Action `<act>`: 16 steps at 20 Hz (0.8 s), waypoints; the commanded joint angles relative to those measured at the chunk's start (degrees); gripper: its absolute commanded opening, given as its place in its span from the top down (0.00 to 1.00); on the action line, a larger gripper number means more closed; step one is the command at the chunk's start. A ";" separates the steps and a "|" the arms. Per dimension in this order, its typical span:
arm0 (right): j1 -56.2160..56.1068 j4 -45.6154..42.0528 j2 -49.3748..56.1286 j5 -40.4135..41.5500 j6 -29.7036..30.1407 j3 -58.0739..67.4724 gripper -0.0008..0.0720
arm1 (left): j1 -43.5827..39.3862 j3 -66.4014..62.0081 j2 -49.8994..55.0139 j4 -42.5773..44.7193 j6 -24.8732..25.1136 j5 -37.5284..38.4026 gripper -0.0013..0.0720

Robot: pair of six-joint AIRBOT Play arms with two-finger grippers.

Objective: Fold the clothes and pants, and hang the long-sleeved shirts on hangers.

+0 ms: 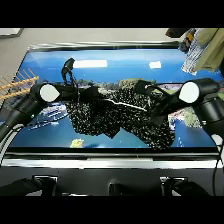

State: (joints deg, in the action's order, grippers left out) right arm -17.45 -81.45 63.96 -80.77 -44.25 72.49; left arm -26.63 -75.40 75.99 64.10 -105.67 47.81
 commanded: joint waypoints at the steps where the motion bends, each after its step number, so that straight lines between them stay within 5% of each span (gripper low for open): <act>1: -3.37 -1.81 2.25 3.56 -6.56 -0.02 0.95 | -0.35 -1.88 -0.09 -3.13 1.77 1.44 0.94; 7: -8.24 -1.95 4.24 13.62 -12.92 0.02 0.95 | -3.21 -10.03 -0.09 -3.15 1.55 7.87 0.95; 14: -8.57 -2.91 0.24 13.03 -15.54 1.25 0.95 | -6.95 -7.13 0.13 -3.06 3.91 12.41 0.94; 15: -8.57 -3.34 -0.92 12.57 -15.54 1.25 0.95 | -6.62 -7.04 0.13 -3.08 3.96 12.39 0.87; 16: -8.55 -3.50 -1.81 11.98 -15.52 1.25 0.95 | -6.19 -7.26 -0.02 -3.08 4.02 12.39 0.60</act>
State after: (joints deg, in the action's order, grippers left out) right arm -25.87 -84.14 64.45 -68.14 -59.16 73.49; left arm -32.80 -83.20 76.07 60.97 -102.78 59.00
